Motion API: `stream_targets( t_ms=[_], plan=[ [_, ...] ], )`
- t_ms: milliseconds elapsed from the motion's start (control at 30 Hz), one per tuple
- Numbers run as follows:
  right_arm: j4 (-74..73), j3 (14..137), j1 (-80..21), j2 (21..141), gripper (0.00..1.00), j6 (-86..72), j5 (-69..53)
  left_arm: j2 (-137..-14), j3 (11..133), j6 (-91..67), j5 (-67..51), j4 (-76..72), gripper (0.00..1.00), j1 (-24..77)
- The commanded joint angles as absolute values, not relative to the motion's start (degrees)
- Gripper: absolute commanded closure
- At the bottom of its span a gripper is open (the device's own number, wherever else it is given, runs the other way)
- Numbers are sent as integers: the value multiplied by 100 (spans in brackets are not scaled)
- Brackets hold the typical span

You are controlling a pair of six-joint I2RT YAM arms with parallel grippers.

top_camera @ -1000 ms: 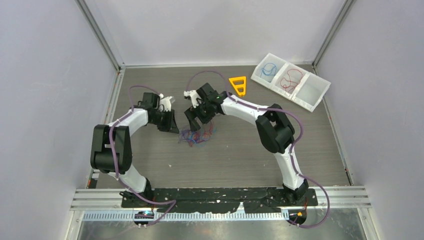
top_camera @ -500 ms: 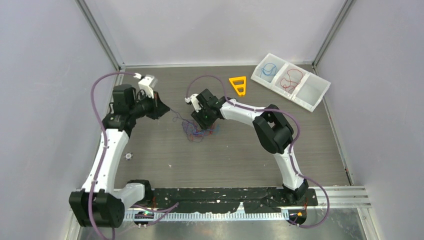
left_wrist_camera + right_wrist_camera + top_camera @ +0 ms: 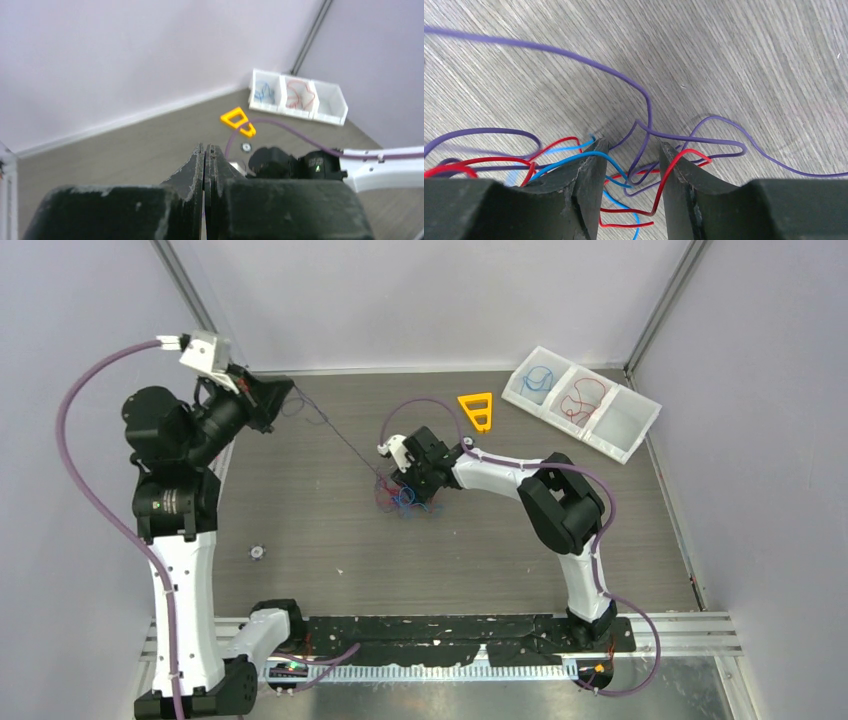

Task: Untangle the cables

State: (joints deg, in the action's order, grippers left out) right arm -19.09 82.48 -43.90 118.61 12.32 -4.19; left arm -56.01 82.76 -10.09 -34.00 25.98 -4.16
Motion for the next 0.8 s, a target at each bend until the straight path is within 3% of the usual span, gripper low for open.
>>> stream_targets(
  t_ms=[0,433,567,667,767],
  plan=[
    [-2938,8047,-4315,12093,54,1448,-50,-5668,9164,-1181,-3056,1990,100,-509],
    [-3255,8281,-4314,12246,55,1461,-26,-6429,11406,-1676,-2335,917,100,-772],
    [-3371,8307,-4307,12091,45,1500,-240,-6611,11666,-1777,-2551,967,100,-775],
    [-3386,8292,-4229,11627,28,1514,-744,-6456,10958,-2003,-2988,954,100,-773],
    [-3486,8404,-4134,10892,19,1544,-1330,-6266,10114,-2165,-3382,914,100,-772]
  ],
)
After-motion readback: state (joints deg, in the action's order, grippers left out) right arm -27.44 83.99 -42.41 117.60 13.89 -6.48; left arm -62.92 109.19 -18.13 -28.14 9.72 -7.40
